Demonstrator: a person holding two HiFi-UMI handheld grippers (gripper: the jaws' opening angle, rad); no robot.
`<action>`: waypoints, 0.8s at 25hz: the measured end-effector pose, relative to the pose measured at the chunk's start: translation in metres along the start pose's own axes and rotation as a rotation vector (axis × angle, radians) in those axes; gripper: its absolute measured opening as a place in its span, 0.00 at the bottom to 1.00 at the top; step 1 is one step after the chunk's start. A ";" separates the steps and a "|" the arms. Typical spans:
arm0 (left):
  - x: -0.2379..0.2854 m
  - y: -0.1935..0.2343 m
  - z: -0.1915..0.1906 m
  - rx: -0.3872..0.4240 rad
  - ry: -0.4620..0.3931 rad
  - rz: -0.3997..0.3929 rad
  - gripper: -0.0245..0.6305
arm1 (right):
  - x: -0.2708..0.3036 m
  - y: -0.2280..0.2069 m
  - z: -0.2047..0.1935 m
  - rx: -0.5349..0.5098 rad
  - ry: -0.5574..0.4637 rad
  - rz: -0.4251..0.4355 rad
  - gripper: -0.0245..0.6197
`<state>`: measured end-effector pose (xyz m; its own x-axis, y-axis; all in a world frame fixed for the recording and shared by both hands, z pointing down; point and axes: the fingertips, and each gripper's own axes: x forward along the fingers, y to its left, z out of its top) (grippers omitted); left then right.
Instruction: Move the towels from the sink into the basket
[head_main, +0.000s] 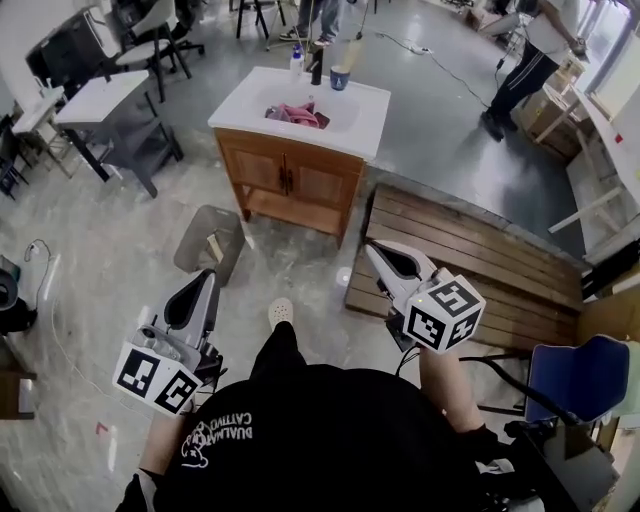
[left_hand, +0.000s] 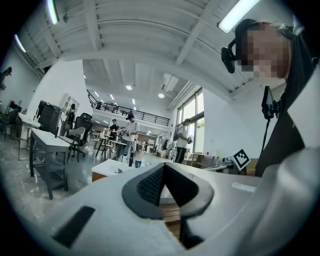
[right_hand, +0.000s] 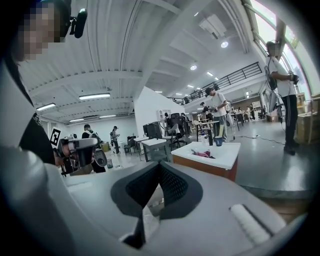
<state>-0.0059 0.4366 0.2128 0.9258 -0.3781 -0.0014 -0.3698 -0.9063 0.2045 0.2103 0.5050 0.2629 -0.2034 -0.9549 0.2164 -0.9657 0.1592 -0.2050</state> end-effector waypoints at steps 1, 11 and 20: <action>0.010 0.006 0.001 -0.001 0.005 -0.006 0.05 | 0.006 -0.006 0.000 0.015 0.001 -0.003 0.05; 0.123 0.118 0.016 -0.074 0.033 -0.054 0.04 | 0.131 -0.078 0.024 0.052 0.058 -0.014 0.05; 0.227 0.228 0.069 -0.055 -0.007 -0.129 0.05 | 0.227 -0.134 0.104 0.066 -0.032 -0.078 0.05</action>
<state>0.1151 0.1315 0.1920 0.9647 -0.2606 -0.0379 -0.2428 -0.9357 0.2558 0.3103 0.2414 0.2405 -0.1217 -0.9714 0.2039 -0.9655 0.0682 -0.2512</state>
